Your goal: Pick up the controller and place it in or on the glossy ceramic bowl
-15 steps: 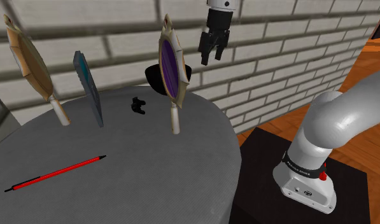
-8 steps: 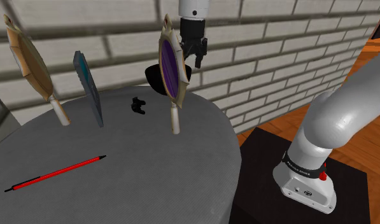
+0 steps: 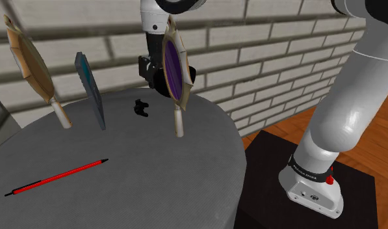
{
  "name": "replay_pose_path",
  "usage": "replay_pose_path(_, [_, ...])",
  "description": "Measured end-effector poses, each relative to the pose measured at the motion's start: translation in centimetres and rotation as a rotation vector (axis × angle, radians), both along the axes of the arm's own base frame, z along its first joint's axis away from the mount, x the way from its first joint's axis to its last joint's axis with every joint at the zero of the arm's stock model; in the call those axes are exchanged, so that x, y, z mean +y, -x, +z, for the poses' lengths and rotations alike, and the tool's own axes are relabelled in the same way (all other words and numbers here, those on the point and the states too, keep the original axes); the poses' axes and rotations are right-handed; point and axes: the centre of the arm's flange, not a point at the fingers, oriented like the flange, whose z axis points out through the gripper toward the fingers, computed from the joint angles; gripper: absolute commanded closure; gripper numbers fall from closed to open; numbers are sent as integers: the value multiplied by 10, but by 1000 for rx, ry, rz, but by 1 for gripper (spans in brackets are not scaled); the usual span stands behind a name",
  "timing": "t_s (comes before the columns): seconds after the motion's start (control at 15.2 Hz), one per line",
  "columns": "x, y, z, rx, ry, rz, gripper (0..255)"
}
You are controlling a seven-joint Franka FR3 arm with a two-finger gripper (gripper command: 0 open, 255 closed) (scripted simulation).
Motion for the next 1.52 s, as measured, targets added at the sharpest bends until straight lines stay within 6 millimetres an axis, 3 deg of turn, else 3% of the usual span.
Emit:
replay_pose_path(0.26, [33, -35, -16, 2, 39, -35, 0])
replay_pose_path(0.46, [60, -48, -28, 32, 13, -50, 0])
replay_pose_path(0.92, [67, -48, -52, 35, -24, -63, 0])
replay_pose_path(1.32, [69, -47, -54, 55, -54, -74, 0])
replay_pose_path(1.39, [68, -46, -54, 52, -53, -73, 255])
replay_pose_path(1.52, [65, -43, -49, 28, -33, -65, 255])
